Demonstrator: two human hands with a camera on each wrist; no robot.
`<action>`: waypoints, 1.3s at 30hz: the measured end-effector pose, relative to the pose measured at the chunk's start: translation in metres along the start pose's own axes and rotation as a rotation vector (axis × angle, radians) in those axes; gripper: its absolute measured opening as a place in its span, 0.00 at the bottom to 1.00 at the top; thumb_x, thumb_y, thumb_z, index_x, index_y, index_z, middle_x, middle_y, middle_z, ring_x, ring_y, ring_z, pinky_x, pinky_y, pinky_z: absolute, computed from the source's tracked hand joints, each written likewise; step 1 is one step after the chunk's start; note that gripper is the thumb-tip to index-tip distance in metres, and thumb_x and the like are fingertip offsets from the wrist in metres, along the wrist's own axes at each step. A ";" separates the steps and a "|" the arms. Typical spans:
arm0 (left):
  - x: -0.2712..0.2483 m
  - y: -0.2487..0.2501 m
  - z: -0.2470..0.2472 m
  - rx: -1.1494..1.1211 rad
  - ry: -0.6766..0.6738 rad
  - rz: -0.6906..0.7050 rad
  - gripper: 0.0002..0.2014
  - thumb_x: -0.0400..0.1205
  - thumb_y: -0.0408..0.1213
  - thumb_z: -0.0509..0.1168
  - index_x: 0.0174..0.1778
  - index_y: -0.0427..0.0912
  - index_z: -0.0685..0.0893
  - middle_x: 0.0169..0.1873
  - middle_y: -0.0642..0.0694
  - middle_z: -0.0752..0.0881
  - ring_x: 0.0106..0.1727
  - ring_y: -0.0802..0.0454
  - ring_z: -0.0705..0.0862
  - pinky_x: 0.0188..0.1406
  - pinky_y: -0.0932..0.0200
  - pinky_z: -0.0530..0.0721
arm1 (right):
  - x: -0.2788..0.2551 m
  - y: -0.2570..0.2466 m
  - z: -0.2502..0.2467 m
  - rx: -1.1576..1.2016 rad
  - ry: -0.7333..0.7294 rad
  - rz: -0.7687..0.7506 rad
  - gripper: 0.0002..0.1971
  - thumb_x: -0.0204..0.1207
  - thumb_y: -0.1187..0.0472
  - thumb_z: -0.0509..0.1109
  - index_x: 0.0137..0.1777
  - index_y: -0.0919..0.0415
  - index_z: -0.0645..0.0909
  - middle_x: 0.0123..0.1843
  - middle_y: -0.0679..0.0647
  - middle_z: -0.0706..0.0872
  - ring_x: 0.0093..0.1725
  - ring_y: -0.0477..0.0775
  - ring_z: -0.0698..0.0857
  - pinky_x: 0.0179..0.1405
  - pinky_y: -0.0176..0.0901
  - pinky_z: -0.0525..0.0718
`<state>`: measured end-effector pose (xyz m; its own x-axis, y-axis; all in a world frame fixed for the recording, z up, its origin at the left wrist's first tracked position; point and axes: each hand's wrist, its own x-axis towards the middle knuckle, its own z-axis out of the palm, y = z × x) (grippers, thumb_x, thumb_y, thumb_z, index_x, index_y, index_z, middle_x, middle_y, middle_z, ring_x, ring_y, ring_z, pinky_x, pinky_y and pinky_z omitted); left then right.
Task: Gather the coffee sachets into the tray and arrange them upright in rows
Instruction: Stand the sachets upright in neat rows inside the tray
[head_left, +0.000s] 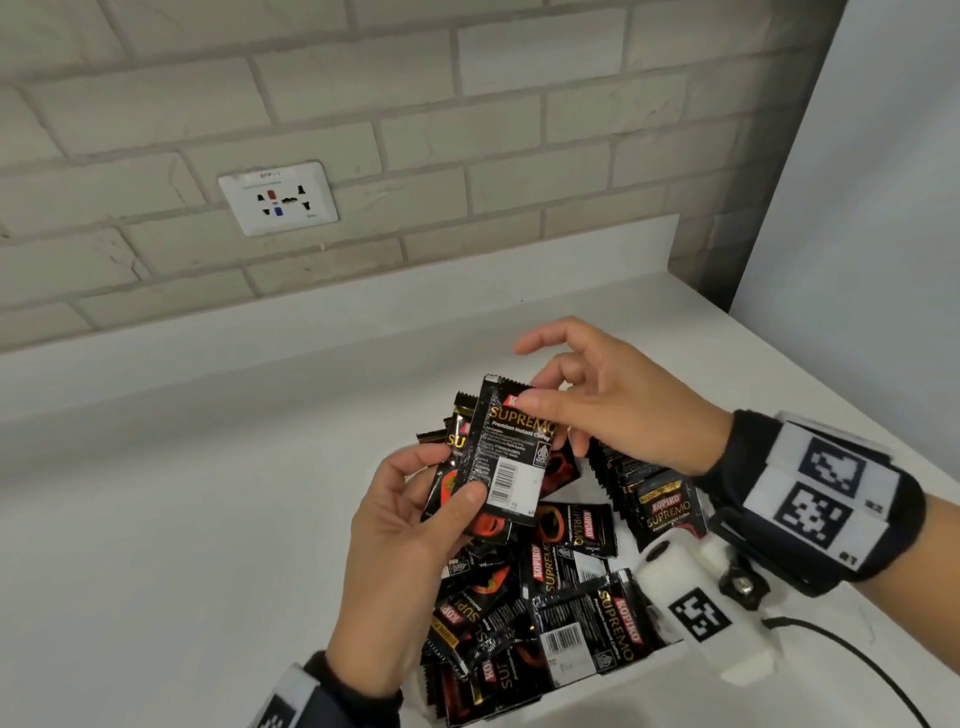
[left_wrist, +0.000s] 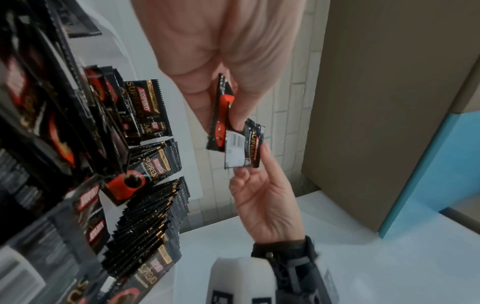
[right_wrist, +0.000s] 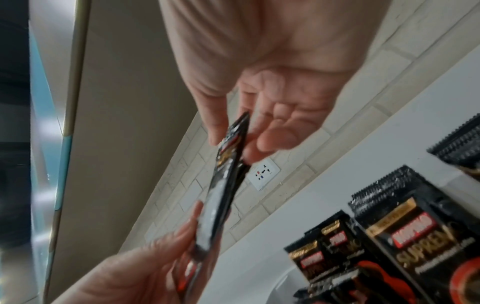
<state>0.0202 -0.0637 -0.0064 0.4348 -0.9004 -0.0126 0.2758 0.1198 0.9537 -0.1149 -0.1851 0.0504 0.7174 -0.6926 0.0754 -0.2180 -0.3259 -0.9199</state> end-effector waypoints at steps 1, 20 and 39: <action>0.001 0.000 -0.001 -0.020 0.003 -0.014 0.16 0.63 0.28 0.67 0.46 0.42 0.78 0.40 0.43 0.91 0.33 0.52 0.88 0.31 0.61 0.88 | -0.002 -0.001 -0.004 0.002 -0.018 -0.052 0.16 0.77 0.66 0.66 0.55 0.42 0.72 0.47 0.52 0.85 0.30 0.42 0.84 0.29 0.33 0.81; 0.004 -0.001 -0.034 -0.142 0.151 0.076 0.32 0.38 0.55 0.85 0.38 0.54 0.86 0.33 0.44 0.90 0.28 0.55 0.86 0.27 0.64 0.84 | 0.034 -0.019 -0.047 -0.956 -0.238 -0.160 0.02 0.76 0.56 0.68 0.48 0.50 0.79 0.37 0.37 0.79 0.38 0.37 0.76 0.35 0.23 0.69; 0.002 -0.003 -0.036 -0.142 0.138 0.087 0.43 0.36 0.57 0.84 0.49 0.51 0.82 0.33 0.45 0.90 0.26 0.55 0.85 0.26 0.64 0.84 | 0.071 0.033 0.015 -1.570 -0.569 -0.112 0.09 0.79 0.61 0.65 0.56 0.63 0.79 0.51 0.57 0.83 0.46 0.58 0.84 0.30 0.42 0.71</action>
<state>0.0513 -0.0503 -0.0199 0.5727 -0.8196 0.0174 0.3460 0.2609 0.9012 -0.0612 -0.2359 0.0194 0.8297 -0.4316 -0.3540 -0.3060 -0.8821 0.3582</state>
